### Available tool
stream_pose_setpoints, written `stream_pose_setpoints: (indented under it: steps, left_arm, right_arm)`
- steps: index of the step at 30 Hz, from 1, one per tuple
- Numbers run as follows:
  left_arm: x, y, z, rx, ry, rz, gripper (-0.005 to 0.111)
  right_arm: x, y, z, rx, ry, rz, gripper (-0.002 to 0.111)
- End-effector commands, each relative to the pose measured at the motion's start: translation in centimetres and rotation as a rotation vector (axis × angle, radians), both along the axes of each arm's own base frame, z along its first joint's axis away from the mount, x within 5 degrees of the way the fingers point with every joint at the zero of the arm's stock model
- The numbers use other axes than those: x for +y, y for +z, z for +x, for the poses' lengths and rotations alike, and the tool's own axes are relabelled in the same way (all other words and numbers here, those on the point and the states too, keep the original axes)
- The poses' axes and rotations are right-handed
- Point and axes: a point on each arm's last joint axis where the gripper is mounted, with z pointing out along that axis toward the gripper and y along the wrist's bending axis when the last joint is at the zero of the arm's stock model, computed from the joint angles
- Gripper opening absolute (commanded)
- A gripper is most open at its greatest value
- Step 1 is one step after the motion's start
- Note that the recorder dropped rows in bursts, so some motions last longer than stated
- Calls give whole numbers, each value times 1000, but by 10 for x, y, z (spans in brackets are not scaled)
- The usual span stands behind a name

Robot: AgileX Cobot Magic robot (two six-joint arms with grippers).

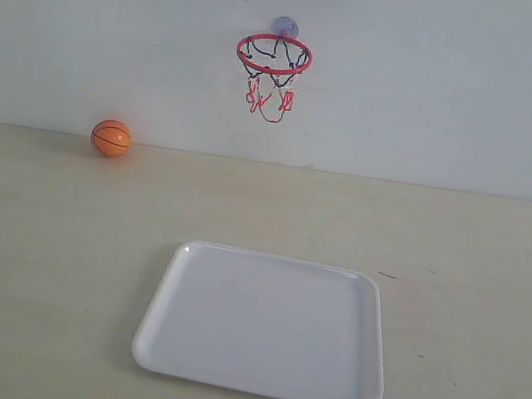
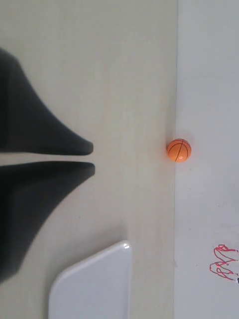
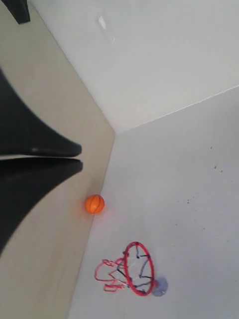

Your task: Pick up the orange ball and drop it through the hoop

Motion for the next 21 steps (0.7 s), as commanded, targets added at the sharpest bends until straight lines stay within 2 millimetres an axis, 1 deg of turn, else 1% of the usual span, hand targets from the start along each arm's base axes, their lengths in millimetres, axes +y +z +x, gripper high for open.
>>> stream_pose_setpoints:
  steps: [1,4,7,10,13,17,21]
  left_arm:
    - [0,-1,0,-2,0,-8,4]
    - [0,-1,0,-2,0,-8,4]
    - [0,-1,0,-2,0,-8,4]
    - [0,-1,0,-2,0,-8,4]
    - [0,-1,0,-2,0,-8,4]
    - [0,-1,0,-2,0,-8,4]
    - [0,-1,0,-2,0,-8,4]
  right_arm:
    - [12,24,-29,-147,-188,-28,0]
    - [19,37,-53,-242,-284,-36,0]
    - [22,46,-80,-328,-270,-28,0]
    - [19,52,-94,-363,-267,15,0]
    - [19,54,-99,-350,-242,57,0]
    - [21,53,-100,-302,-210,101,0]
    - [26,51,-98,-309,-179,74,0]
